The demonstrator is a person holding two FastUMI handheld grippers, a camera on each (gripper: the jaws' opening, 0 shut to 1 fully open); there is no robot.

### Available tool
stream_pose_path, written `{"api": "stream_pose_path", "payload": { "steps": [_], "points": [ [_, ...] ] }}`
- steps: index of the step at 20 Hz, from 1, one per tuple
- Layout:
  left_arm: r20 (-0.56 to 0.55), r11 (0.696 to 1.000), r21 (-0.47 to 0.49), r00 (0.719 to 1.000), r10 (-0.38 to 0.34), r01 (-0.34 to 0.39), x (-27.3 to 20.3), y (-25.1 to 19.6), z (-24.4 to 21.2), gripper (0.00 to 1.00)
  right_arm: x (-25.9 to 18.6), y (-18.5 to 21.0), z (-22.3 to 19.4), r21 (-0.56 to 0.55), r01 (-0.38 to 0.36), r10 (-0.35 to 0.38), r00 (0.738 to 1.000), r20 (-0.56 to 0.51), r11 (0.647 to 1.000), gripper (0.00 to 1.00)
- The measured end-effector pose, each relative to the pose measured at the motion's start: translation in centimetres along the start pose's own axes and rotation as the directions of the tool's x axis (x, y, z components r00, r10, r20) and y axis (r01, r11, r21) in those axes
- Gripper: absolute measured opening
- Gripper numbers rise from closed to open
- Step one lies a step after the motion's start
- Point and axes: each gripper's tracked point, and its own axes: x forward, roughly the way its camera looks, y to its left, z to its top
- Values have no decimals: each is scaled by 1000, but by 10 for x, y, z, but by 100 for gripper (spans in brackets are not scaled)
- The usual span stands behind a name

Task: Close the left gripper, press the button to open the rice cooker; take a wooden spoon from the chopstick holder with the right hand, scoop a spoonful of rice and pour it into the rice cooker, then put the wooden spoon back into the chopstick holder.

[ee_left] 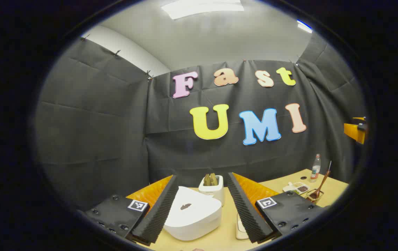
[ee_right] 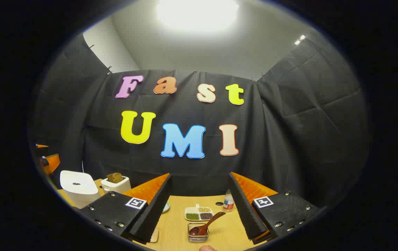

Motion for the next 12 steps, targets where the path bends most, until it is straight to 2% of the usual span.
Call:
{"api": "stream_pose_path", "payload": {
  "steps": [5, 6, 7, 8, 12],
  "points": [
    [-2, 1000, 3, 1000, 7, -7, -3, 5, 1, 98, -1, 5, -4, 7, -12, 12, 1000, -11, 1000, 96],
    [-3, 1000, 2, 1000, 8, -8, -4, 5, -1, 100, -2, 5, -5, 6, -14, 14, 1000, -11, 1000, 96],
    [-4, 1000, 0, 1000, 9, -9, -4, 6, -1, 98, -2, 6, -4, 2, -14, 14, 1000, -11, 1000, 96],
    [-5, 1000, 0, 1000, 10, -10, -4, 7, 0, 91, -2, 7, -4, -1, -16, 16, 1000, -8, 1000, 96],
    [-8, 1000, -5, 1000, 15, -15, -6, 11, -1, 91, -3, 8, -2, -1, -17, 17, 1000, -4, 1000, 96]
  ]
}}
